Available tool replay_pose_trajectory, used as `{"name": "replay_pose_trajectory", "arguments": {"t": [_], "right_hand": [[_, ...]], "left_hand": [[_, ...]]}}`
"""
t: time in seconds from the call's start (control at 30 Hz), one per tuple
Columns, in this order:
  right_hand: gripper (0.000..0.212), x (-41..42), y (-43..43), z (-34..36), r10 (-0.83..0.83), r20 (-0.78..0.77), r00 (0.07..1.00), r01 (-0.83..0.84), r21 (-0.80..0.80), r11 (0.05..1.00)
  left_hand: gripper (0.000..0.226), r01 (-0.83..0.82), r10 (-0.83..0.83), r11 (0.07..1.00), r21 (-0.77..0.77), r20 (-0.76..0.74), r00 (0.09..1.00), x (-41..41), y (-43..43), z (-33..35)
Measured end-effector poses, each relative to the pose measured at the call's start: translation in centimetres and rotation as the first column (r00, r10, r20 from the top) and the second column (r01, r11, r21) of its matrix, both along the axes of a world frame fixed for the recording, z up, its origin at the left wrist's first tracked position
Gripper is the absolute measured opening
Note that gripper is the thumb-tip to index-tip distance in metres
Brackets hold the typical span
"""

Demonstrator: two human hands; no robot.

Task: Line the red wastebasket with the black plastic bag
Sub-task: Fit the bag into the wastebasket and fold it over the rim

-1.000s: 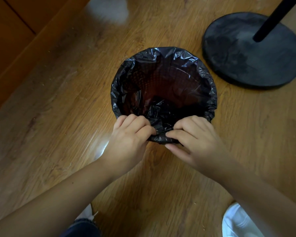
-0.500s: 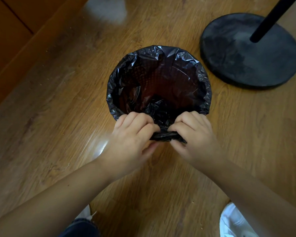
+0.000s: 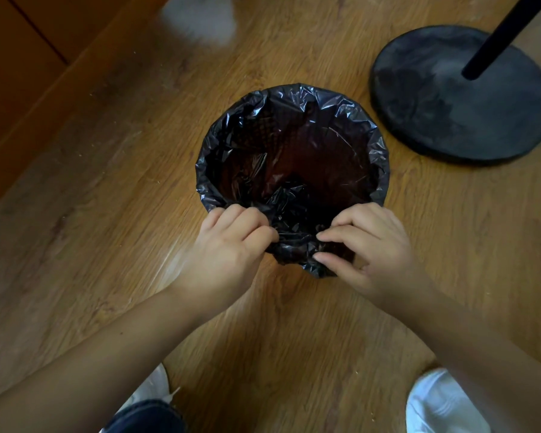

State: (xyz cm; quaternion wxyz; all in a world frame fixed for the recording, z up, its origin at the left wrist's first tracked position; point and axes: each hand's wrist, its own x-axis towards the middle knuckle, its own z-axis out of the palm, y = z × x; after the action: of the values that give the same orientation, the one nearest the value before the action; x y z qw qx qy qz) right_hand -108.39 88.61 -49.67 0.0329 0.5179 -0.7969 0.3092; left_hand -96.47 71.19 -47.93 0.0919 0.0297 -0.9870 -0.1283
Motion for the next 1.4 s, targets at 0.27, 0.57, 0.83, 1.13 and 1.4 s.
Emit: {"name": "replay_pose_trajectory", "arguments": {"t": [0.27,0.57,0.83,1.13,1.4], "right_hand": [[0.013,0.6,-1.3,-0.4,-0.057,-0.033,0.998,0.059,0.060,0.996],[0.009,0.9,-1.1,-0.8,-0.079,-0.098,0.992,0.080,0.011,0.997],[0.010,-0.8,0.6,-0.9,-0.099,-0.156,0.983,0.099,-0.007,0.995],[0.008,0.7,-0.8,-0.9,-0.104,-0.135,0.985,0.102,-0.018,0.995],[0.021,1.2,-0.4,-0.3,-0.017,-0.127,0.992,0.019,0.014,1.000]], "left_hand": [[0.033,-0.022,0.015,0.977,0.213,0.030,0.999,0.1,1.2,0.1],[0.016,-0.022,0.028,0.992,0.123,-0.042,0.999,-0.9,1.8,-1.0],[0.021,-0.035,0.040,0.996,0.084,-0.059,0.997,-0.4,0.7,-0.7],[0.031,0.026,-0.023,0.999,0.047,-0.064,0.998,0.0,1.2,-0.7],[0.020,0.065,-0.065,0.997,0.031,-0.001,0.998,-0.5,1.4,-0.6]]}}
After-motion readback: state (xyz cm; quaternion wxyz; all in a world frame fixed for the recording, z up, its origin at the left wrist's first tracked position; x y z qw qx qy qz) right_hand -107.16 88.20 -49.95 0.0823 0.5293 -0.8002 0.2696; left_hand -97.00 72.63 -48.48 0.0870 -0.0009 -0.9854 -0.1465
